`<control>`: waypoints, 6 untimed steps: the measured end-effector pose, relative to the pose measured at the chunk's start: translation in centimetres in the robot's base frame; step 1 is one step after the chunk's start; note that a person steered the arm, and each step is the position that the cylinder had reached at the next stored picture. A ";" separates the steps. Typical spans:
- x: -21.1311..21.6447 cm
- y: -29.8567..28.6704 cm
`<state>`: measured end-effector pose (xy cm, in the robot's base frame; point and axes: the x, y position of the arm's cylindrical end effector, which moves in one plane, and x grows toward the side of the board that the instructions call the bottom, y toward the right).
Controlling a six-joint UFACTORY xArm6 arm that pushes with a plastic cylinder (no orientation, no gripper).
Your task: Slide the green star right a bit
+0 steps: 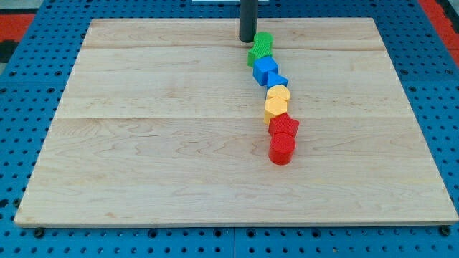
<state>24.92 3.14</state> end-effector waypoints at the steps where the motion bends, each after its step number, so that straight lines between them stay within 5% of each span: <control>1: -0.4 0.0; 3: 4.5 -5.0; 4: 7.9 -2.4; 6: 5.9 -4.0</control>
<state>30.79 -0.90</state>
